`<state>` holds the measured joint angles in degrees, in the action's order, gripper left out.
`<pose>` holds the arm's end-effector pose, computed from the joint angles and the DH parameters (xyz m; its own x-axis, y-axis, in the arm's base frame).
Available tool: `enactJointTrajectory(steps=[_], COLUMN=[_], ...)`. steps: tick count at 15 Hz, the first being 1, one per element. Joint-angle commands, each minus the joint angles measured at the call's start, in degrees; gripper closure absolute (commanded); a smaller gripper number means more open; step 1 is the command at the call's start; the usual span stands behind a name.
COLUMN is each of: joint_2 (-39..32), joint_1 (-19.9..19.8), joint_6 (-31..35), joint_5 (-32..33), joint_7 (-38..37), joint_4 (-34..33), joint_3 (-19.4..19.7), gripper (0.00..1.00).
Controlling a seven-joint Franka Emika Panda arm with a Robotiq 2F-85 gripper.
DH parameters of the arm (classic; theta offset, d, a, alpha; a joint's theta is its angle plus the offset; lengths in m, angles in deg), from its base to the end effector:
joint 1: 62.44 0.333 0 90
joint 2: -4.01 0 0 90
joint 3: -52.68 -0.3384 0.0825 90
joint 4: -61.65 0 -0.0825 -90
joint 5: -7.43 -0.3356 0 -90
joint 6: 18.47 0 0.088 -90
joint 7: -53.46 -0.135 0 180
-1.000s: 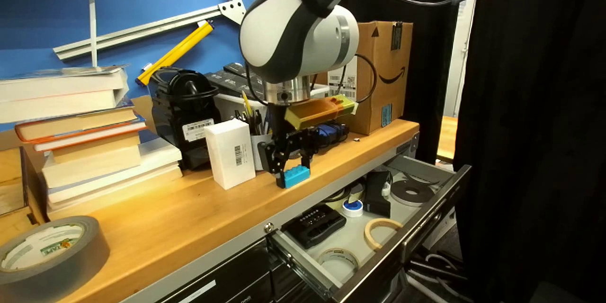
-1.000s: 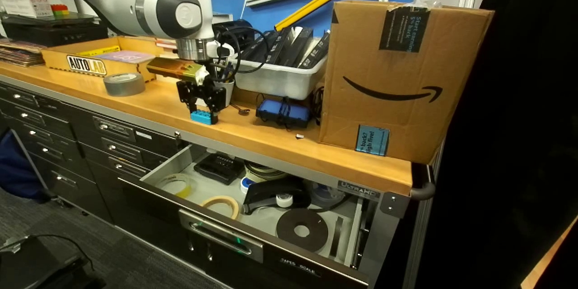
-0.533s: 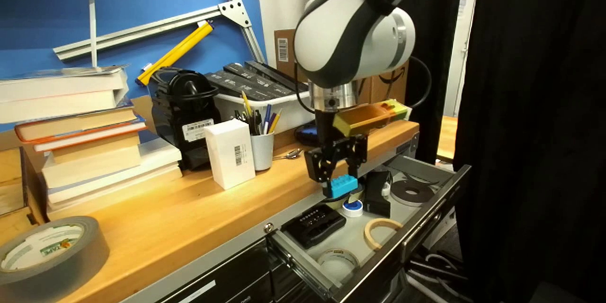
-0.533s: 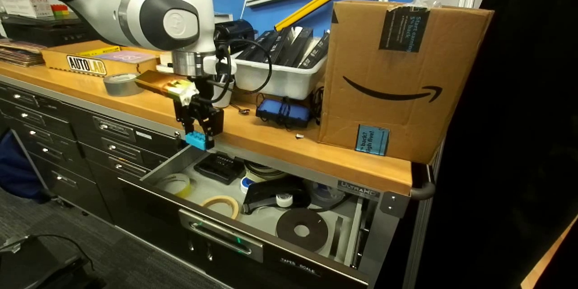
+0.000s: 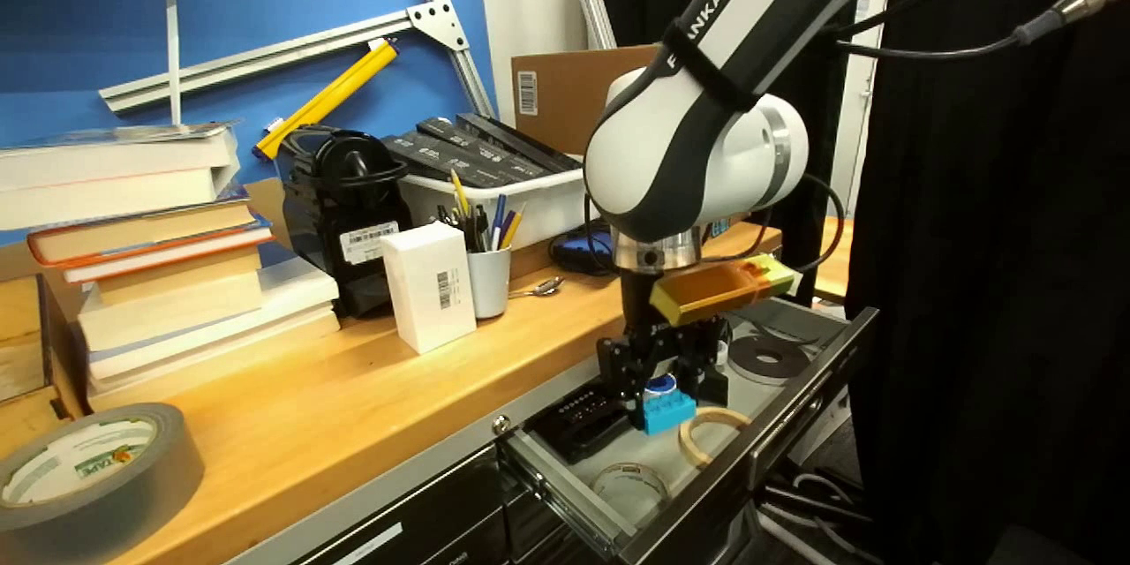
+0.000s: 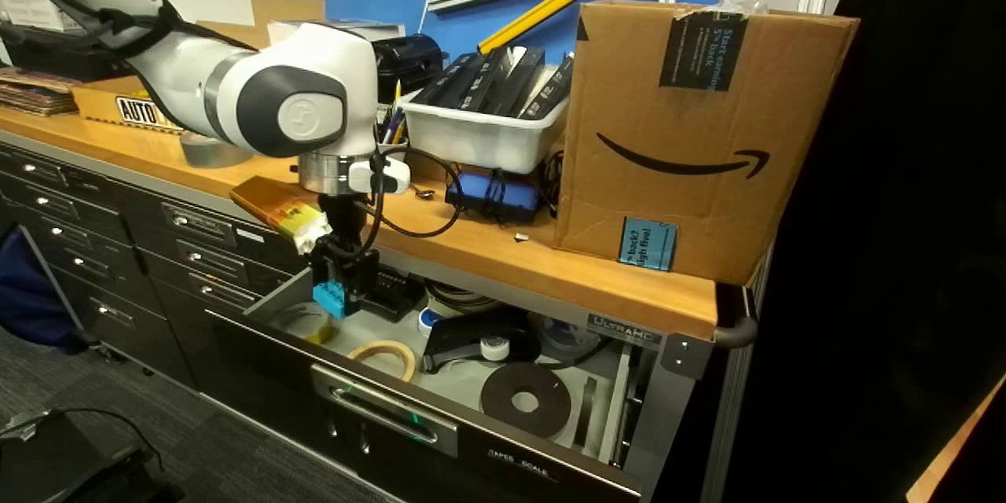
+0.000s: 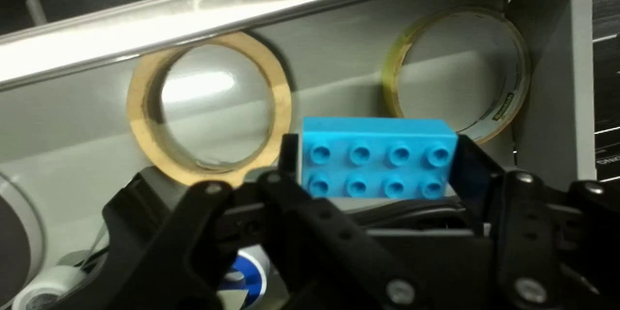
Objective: Put the blue object in the drawer and close it
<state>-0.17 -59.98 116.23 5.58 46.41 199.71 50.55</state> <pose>0.4457 0.0369 0.3043 0.9889 -0.0660 -0.1332 -0.0674 -0.9977 -0.0062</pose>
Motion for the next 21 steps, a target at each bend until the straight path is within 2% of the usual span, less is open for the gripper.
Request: enactJointTrajectory(steps=[1, 5, 6, 7, 9, 12, 18, 20, 21], joint_2=[0.86, 5.87, 6.69, 6.99, 6.64, 4.26, -2.20, -3.22, -3.26], joint_1=[-0.26, -1.86, -2.29, -2.77, -3.35, -3.81, -3.47, -2.85, -3.14], joint_6=[-1.15, -4.65, -6.57, -10.97, -18.24, -21.86, -17.90, -10.91, -6.71], joint_5=[-1.61, -0.76, -0.14, -0.04, 2.91, 6.38, 6.42, 7.16, 3.54], joint_7=[1.85, 4.72, 5.64, 8.45, 9.56, 9.55, 10.33, 4.00, 3.97], joint_4=[0.58, 3.25, 3.53, 3.11, 2.43, 2.94, 5.37, 6.79, 7.35], joint_3=[-0.04, 1.50, 2.01, 2.46, 3.14, 3.46, 2.99, 2.92, 2.81], gripper=[0.00, 0.00, 0.00, 0.00, 0.00, 0.00, 0.00, 0.00, 0.00])
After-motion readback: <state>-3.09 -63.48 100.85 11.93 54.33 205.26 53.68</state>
